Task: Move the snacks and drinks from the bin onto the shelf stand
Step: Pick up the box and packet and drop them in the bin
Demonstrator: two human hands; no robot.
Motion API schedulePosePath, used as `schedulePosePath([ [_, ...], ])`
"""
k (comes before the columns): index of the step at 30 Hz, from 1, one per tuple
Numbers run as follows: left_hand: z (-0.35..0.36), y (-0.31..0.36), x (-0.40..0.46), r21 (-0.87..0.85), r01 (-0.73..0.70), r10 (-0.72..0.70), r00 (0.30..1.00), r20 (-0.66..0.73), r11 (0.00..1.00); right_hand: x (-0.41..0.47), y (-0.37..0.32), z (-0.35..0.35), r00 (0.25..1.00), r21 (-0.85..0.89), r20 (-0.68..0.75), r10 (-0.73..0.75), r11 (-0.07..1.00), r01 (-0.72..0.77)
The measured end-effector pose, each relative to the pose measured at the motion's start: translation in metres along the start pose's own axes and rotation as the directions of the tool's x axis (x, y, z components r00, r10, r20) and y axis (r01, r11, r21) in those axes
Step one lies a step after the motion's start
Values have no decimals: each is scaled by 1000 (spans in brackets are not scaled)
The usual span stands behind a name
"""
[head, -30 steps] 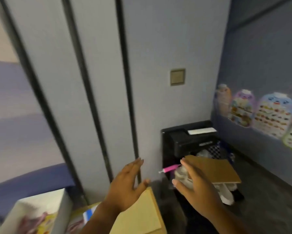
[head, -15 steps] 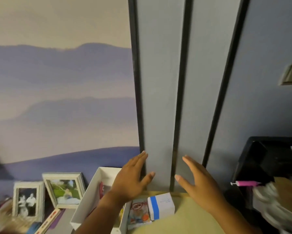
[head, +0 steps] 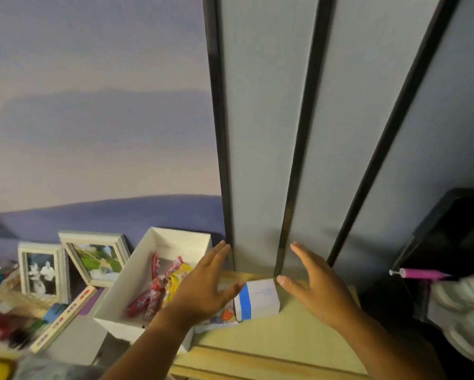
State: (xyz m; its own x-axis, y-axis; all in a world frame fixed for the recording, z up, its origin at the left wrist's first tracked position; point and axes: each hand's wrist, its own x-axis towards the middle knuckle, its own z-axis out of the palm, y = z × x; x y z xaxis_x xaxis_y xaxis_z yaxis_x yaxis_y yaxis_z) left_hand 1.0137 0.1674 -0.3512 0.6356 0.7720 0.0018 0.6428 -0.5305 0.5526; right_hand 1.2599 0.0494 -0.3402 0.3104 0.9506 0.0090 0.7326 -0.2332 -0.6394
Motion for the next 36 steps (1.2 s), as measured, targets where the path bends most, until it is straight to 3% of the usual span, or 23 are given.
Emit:
schedulePosePath([
  [7, 112, -53, -1, 133, 147, -168, 972, 163, 980, 14, 66, 90, 984, -25, 173, 39, 999, -35],
  [13, 170, -107, -11, 251, 302, -336, 936, 101, 920, 28, 103, 148, 971, 5, 237, 32, 999, -34],
  [17, 197, -124, -9, 286, 296, -320, 947, 41, 912, 43, 125, 174, 983, 11, 185, -10, 1000, 8],
  [21, 209, -128, -3, 177, 381, -394, 918, 45, 908, 59, 134, 182, 998, -48, 57, -40, 998, 43],
  [30, 201, -132, -4, 374, 142, -134, 990, -48, 917, 65, 148, 176, 994, 20, 104, 23, 999, -25],
  [36, 176, -95, 20, 300, 77, -44, 992, -115, 951, 36, 148, 124, 997, 39, -77, 28, 999, -25],
])
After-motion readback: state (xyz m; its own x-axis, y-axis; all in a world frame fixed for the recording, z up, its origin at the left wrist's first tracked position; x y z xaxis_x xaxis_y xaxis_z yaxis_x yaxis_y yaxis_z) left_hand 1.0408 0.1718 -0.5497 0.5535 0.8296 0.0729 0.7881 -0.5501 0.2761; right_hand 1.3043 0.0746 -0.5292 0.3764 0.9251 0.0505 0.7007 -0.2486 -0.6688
